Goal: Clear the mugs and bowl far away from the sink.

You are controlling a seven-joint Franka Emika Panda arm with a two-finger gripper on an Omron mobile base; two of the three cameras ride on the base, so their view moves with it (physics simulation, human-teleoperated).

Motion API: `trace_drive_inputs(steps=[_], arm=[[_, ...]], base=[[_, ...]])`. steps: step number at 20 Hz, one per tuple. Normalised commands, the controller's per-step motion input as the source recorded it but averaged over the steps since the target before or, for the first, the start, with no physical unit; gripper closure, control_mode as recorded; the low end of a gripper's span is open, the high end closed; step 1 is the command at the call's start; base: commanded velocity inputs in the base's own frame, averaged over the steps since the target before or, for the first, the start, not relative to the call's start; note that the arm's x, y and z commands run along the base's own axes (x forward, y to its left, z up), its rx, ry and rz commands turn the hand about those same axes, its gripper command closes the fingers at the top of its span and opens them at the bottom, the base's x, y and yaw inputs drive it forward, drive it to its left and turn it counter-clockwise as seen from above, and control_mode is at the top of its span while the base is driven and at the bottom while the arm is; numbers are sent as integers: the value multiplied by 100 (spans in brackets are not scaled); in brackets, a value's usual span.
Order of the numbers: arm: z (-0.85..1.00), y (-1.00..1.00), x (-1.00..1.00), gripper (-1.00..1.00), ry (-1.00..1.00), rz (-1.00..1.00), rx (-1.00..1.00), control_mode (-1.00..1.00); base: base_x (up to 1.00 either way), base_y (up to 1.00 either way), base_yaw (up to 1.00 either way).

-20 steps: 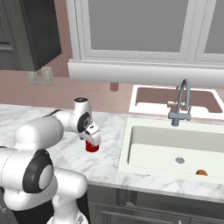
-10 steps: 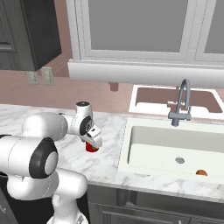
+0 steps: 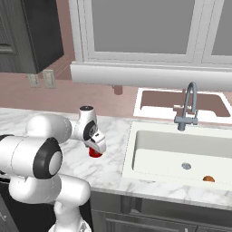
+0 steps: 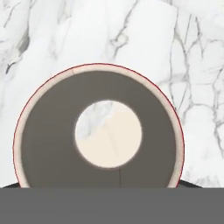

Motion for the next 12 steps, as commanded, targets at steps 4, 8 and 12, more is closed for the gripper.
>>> trace_drive_inputs(steps=[4, 8, 12], arm=[[0, 0, 0, 100, 0, 0, 0, -100], [0, 0, 0, 100, 0, 0, 0, -100], [0, 0, -2, 100, 0, 0, 0, -100]], base=[[0, 0, 0], [0, 0, 0], [0, 0, 0]])
